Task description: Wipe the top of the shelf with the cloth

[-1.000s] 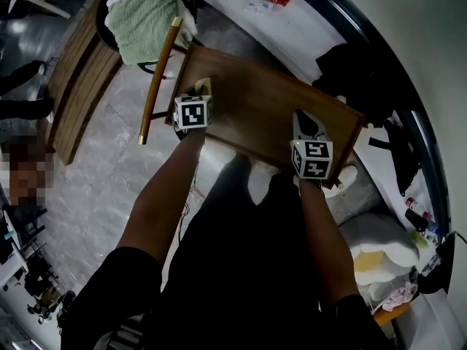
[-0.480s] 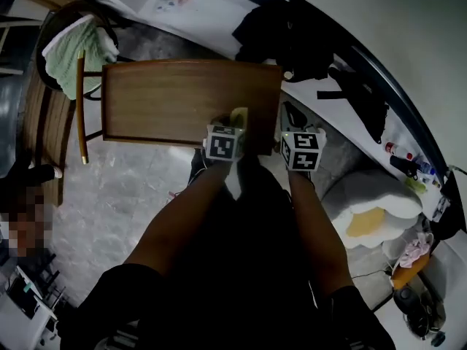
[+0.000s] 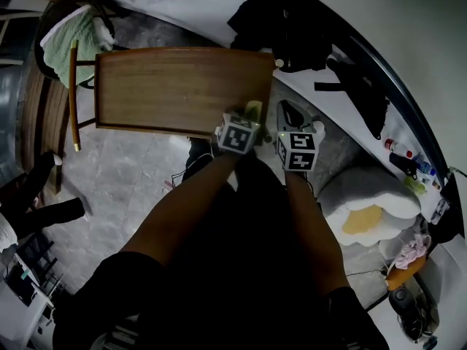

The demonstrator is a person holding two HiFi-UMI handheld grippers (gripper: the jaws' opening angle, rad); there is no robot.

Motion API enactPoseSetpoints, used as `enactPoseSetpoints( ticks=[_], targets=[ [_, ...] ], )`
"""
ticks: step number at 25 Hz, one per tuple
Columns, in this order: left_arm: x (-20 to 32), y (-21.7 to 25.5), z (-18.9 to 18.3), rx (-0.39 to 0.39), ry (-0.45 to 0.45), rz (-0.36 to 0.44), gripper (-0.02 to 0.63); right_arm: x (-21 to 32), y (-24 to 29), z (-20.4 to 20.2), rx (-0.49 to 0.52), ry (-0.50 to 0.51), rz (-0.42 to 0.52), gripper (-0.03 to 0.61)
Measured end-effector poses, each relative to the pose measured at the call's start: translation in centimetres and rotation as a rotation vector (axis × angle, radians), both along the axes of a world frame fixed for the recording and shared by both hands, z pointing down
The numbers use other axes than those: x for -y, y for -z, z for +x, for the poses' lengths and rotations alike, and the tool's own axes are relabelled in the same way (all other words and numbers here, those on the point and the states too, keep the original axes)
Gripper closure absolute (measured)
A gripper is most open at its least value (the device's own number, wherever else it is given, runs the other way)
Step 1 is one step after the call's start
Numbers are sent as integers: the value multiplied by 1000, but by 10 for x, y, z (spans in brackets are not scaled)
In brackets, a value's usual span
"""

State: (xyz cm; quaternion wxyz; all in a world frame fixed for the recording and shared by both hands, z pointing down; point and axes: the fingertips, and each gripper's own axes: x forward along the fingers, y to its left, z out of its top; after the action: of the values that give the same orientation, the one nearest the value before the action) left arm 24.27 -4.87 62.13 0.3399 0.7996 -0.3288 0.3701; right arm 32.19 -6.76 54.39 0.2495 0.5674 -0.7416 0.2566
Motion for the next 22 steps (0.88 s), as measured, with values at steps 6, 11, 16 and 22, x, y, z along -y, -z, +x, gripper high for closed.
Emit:
enactPoseSetpoints(
  ticks=[6, 11, 16, 22],
  targets=[
    [15, -4, -31, 8, 1, 37, 578, 15, 1, -34, -5, 56, 7, 548],
    [37, -12, -112, 23, 106, 2, 578, 27, -8, -82, -14, 95, -15, 548],
    [66, -15, -203, 63, 153, 21, 578, 47, -17, -143, 7, 108, -39, 548],
    [89, -18, -294, 65, 243, 7, 578, 67, -24, -227, 19, 180, -55, 548]
  ],
)
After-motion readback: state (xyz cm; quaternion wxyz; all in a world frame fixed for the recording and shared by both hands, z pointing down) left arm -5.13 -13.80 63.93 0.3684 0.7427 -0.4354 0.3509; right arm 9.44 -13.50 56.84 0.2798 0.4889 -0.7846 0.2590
